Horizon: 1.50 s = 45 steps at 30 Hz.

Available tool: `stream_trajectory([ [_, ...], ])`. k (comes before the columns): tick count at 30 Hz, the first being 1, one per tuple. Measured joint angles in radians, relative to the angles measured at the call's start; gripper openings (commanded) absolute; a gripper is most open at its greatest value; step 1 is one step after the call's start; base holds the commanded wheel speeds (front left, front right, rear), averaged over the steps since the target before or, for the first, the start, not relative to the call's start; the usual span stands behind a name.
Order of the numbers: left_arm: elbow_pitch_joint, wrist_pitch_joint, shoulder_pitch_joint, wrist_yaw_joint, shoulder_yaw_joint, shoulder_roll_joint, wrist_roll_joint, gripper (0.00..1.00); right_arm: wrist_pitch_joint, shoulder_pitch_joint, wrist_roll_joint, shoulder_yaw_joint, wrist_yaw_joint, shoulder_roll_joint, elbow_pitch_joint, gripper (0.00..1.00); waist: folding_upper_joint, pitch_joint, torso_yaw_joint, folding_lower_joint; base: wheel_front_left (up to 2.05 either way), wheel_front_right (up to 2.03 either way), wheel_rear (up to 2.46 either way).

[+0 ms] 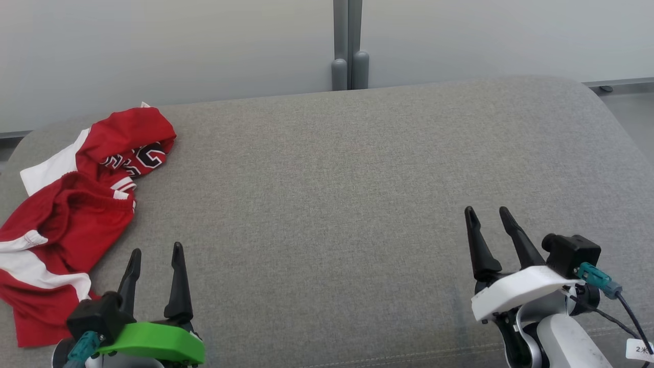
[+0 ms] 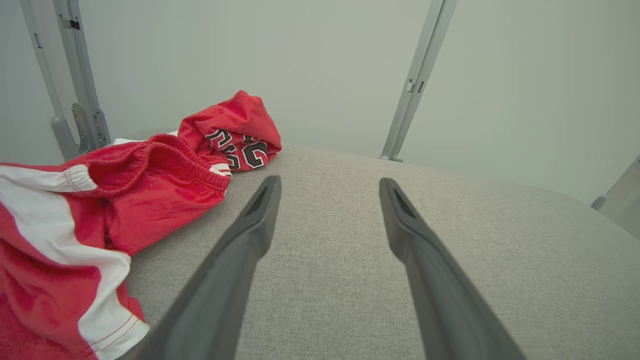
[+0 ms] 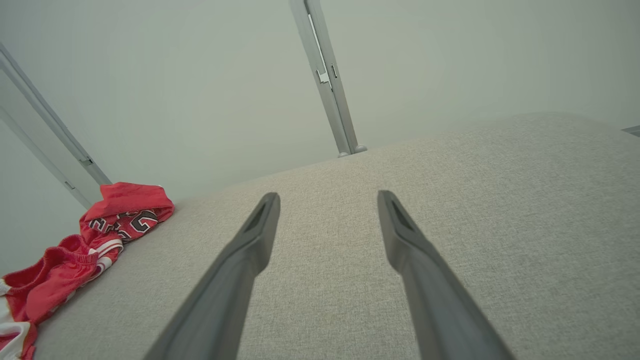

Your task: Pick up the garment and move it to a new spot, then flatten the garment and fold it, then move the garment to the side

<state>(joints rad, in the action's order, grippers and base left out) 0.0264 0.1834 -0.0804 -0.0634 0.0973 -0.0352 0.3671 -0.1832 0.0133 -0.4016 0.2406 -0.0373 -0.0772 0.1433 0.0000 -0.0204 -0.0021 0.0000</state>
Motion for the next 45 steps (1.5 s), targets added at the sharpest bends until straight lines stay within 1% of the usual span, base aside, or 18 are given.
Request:
stream_trajectory([
  [7,-0.01,0.025,-0.013,-0.019,0.012,-0.004,-0.097,1.0,-0.021,0.0,0.099,0.028,-0.01,-0.002,-0.002,1.0,0.0,-0.001,-0.001,0.0,0.0,0.0,0.0],
  [10,-0.013,0.031,-0.013,-0.024,0.016,-0.004,-0.119,1.0,-0.029,0.0,0.121,0.033,-0.01,-0.002,-0.003,1.0,0.0,-0.001,-0.001,0.0,0.0,0.0,0.0],
  [17,-0.025,0.056,-0.033,-0.034,0.026,-0.006,-0.189,1.0,-0.054,0.0,0.214,0.051,-0.025,-0.004,-0.009,1.0,0.0,-0.001,-0.002,0.0,0.0,0.0,0.0],
  [21,-0.031,0.068,-0.037,-0.044,0.03,-0.007,-0.218,1.0,-0.067,0.0,0.255,0.058,-0.026,-0.005,-0.013,1.0,0.0,0.0,-0.002,0.0,0.0,0.0,0.0],
  [45,-0.017,0.068,-0.038,-0.044,0.032,-0.007,-0.194,1.0,-0.067,0.0,0.261,0.035,-0.025,-0.003,-0.012,1.0,0.0,0.002,0.001,0.0,0.0,0.0,0.0],
])
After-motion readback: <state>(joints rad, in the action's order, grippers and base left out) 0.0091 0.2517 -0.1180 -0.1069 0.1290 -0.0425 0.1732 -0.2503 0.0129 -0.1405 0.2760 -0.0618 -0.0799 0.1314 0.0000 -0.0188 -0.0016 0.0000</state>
